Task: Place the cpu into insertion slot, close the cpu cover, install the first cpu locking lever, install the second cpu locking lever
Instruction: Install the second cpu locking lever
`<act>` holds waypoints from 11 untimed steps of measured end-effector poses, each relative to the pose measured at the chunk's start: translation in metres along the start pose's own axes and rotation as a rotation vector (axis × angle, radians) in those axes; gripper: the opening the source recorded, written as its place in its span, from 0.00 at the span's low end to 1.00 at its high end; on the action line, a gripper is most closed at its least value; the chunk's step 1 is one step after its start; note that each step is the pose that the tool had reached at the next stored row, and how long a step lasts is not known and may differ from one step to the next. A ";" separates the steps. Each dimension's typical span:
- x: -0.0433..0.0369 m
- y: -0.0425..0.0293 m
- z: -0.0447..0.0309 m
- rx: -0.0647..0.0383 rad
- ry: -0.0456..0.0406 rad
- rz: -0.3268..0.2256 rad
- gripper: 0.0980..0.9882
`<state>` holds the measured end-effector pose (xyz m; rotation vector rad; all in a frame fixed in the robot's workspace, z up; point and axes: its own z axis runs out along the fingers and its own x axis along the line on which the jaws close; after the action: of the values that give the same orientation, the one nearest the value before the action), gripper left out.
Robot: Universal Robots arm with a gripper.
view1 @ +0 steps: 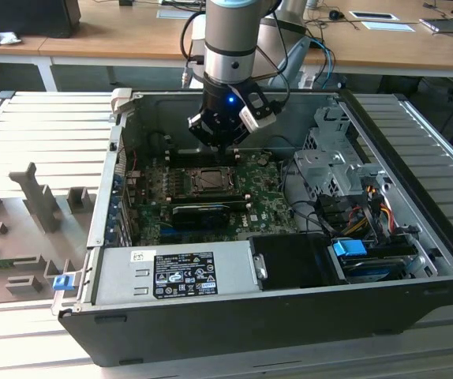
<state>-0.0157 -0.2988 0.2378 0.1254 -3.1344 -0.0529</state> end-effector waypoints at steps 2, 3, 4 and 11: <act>0.0000 -0.0001 -0.0006 0.000 0.0002 0.000 0.01; 0.0000 0.0000 -0.0012 0.000 0.0000 0.000 0.01; 0.0000 0.0000 -0.0027 0.001 0.0001 0.000 0.01; 0.0001 -0.0009 -0.0091 0.003 0.0002 0.000 0.01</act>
<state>-0.0157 -0.3000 0.2469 0.1254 -3.1344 -0.0485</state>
